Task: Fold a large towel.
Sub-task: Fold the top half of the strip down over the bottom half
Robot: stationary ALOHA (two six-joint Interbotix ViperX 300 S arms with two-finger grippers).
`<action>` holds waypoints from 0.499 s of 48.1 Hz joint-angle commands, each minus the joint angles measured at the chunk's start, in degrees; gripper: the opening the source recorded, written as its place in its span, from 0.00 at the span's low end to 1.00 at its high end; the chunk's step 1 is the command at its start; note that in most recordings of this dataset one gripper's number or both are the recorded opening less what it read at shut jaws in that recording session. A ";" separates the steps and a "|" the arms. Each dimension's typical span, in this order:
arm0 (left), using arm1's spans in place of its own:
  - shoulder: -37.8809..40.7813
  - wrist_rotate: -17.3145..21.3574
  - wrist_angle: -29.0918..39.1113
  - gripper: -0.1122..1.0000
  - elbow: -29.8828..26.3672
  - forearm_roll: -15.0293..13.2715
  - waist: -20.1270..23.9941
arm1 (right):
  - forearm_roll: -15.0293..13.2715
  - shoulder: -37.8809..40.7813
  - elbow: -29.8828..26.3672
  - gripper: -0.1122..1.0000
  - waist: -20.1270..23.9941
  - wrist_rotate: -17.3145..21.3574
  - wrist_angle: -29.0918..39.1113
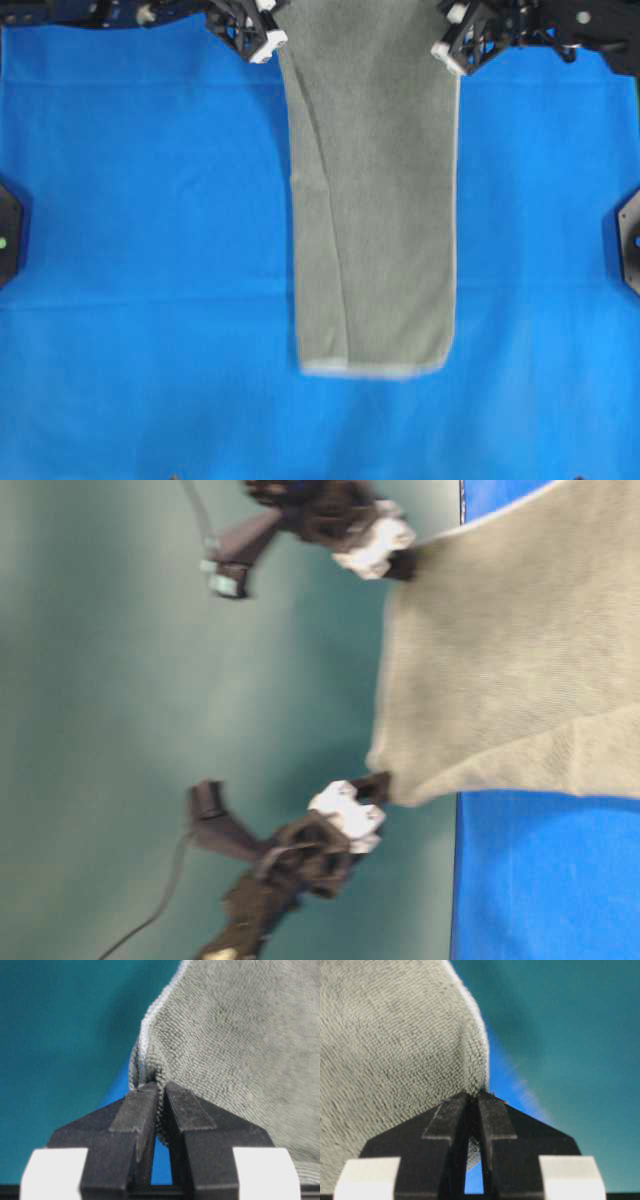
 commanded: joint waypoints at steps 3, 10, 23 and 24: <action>-7.03 0.35 1.58 0.13 -0.44 0.00 -0.79 | -0.26 -7.82 -0.62 0.15 0.18 -0.09 1.32; -13.62 2.55 2.55 0.13 2.02 0.09 -4.66 | -0.18 -15.91 1.93 0.15 4.31 0.00 2.02; -26.02 4.83 3.96 0.13 7.65 -0.09 -11.60 | 0.88 -29.36 5.36 0.15 14.06 0.44 8.09; -26.46 4.83 3.96 0.13 8.17 -0.09 -11.87 | 1.32 -29.71 5.71 0.15 14.50 0.53 8.70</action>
